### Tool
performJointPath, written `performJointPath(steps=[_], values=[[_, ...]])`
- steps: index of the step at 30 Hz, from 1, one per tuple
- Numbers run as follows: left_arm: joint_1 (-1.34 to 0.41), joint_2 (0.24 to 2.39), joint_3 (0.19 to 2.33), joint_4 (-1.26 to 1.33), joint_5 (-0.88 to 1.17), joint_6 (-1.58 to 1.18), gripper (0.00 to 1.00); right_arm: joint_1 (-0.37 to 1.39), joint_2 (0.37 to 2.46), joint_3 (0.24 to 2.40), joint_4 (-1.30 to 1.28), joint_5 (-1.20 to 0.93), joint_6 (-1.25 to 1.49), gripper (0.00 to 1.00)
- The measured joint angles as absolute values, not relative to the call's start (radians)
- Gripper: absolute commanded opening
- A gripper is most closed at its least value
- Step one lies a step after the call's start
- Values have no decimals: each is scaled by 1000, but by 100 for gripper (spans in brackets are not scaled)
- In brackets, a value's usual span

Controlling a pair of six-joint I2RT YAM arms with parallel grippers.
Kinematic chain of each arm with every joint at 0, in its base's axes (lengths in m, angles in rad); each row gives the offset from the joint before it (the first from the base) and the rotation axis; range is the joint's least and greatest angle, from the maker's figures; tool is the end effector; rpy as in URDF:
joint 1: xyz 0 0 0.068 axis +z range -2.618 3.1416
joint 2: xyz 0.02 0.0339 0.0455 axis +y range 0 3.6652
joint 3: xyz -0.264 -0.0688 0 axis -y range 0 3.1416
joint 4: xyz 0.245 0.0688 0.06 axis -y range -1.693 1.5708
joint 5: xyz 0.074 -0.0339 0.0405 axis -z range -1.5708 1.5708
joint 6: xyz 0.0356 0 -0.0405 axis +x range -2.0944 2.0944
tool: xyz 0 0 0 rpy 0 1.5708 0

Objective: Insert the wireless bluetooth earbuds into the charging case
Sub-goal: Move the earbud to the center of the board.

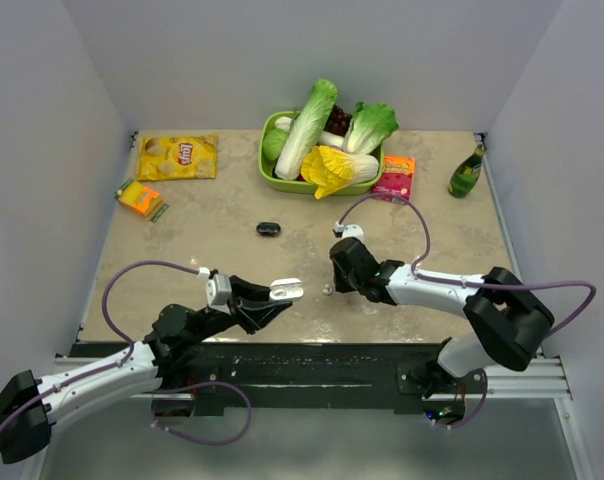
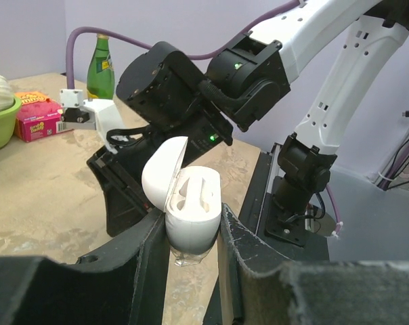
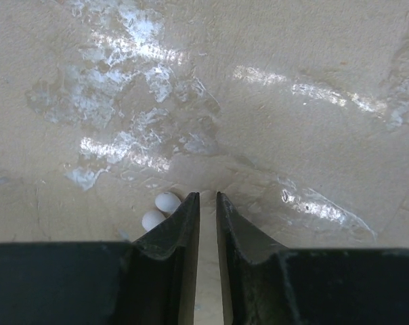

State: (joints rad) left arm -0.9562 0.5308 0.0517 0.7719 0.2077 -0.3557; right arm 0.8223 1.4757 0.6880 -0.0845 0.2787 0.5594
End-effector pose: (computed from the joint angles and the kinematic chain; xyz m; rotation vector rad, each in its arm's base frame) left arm 0.0757 -0.1199 0.2189 0.5922 1.2592 -1.2450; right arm 0.1977 0.1984 0.1621 -0.1944 2.4122 0.2997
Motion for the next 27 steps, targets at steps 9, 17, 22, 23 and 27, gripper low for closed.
performJointPath(steps=[9,17,22,23,27], values=[[-956,529,52,760,204,-356,0,830,1468,676,-153,221,556,17],[-957,528,52,759,205,-356,0,905,1508,701,-129,206,556,17],[-957,513,52,741,205,-356,0,940,1560,746,-113,195,556,17],[-957,510,52,738,205,-356,0,943,1567,754,-111,191,556,17],[-957,503,52,730,205,-356,0,945,1586,776,-112,191,556,17]])
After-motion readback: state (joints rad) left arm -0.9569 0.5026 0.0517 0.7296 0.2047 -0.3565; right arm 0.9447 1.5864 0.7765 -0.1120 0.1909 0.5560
